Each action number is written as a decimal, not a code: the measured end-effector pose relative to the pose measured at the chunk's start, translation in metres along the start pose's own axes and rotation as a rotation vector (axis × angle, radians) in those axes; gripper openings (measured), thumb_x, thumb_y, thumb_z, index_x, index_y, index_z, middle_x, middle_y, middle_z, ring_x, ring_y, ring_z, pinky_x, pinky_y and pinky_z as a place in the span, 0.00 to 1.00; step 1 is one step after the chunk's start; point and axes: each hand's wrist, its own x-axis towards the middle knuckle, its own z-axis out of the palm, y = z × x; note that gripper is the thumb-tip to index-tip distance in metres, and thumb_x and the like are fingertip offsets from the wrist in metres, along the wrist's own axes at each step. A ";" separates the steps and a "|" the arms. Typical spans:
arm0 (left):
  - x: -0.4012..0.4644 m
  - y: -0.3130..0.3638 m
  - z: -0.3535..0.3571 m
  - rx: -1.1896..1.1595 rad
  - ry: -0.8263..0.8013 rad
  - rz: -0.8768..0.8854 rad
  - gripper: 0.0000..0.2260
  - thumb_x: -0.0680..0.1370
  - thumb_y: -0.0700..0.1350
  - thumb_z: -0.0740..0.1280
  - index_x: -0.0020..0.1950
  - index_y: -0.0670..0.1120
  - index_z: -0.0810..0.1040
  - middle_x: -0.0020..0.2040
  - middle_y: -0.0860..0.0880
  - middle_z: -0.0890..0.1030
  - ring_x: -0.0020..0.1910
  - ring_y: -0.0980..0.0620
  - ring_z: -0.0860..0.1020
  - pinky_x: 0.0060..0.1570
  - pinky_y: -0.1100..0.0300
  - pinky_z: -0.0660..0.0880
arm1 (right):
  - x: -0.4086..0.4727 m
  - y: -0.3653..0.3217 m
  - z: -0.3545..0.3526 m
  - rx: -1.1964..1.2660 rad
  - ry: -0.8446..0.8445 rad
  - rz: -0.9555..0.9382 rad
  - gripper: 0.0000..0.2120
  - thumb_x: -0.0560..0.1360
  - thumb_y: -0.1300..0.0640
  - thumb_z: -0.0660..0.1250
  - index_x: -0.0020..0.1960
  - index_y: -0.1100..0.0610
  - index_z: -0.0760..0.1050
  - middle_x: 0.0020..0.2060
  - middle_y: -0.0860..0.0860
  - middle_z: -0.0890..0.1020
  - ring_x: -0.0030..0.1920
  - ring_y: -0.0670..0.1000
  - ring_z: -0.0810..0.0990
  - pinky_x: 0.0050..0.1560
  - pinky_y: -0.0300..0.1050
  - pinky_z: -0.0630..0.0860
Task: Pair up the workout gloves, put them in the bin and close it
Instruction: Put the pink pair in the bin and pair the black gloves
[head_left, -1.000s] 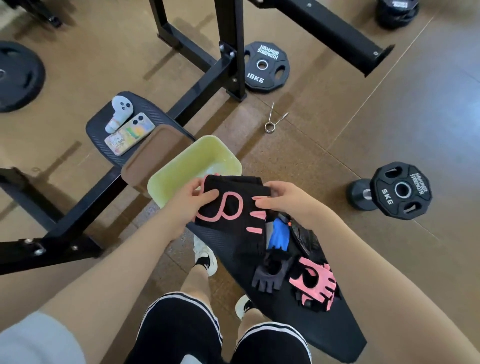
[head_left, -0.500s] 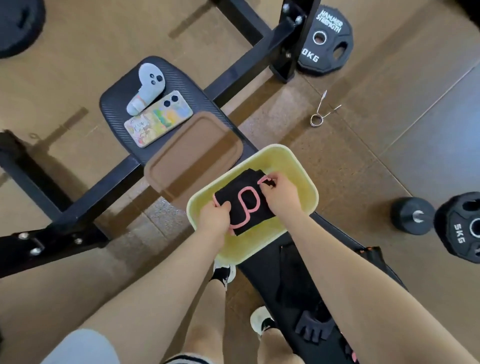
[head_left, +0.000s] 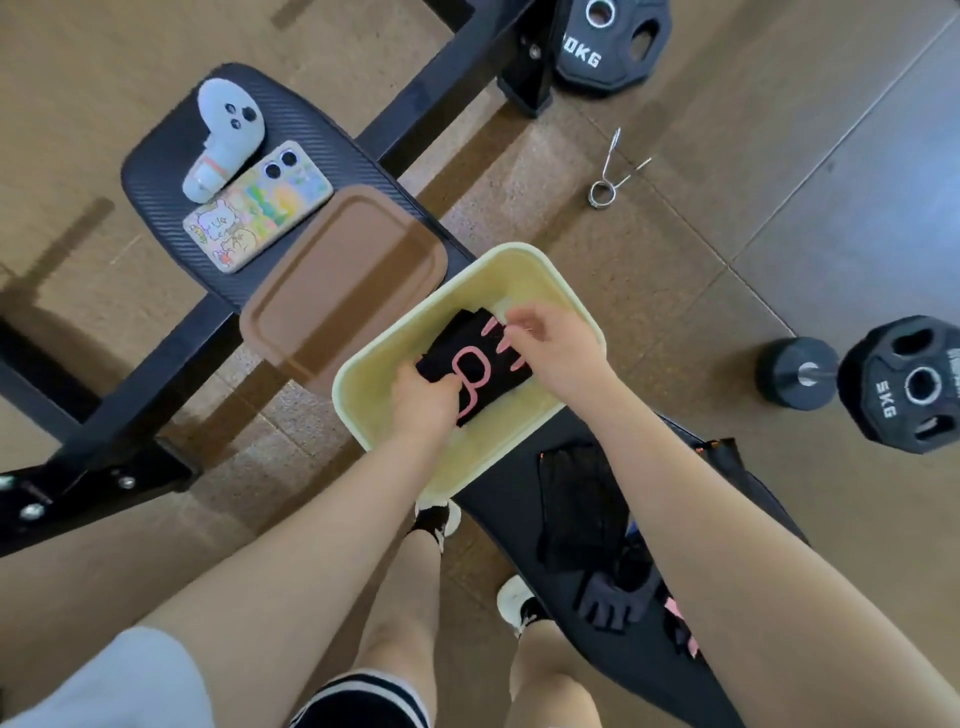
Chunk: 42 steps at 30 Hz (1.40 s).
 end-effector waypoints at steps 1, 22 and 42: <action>-0.013 0.004 0.000 0.038 -0.019 0.062 0.18 0.77 0.40 0.59 0.67 0.44 0.65 0.65 0.44 0.73 0.52 0.47 0.73 0.47 0.55 0.69 | -0.016 0.000 -0.011 0.082 0.041 -0.012 0.12 0.77 0.58 0.61 0.59 0.56 0.75 0.46 0.45 0.80 0.46 0.44 0.79 0.45 0.26 0.70; -0.127 -0.190 0.184 0.979 -0.437 0.556 0.16 0.78 0.39 0.57 0.65 0.45 0.72 0.63 0.45 0.76 0.60 0.46 0.75 0.59 0.58 0.68 | -0.262 0.367 -0.020 -0.260 0.073 0.311 0.18 0.78 0.54 0.59 0.67 0.55 0.69 0.71 0.55 0.67 0.68 0.59 0.67 0.64 0.52 0.67; -0.135 -0.201 0.248 1.139 -0.500 1.189 0.36 0.72 0.52 0.69 0.74 0.44 0.57 0.76 0.44 0.58 0.74 0.47 0.58 0.72 0.58 0.54 | -0.254 0.417 -0.039 0.329 0.445 0.113 0.06 0.74 0.60 0.62 0.39 0.56 0.74 0.38 0.60 0.78 0.40 0.60 0.74 0.44 0.52 0.73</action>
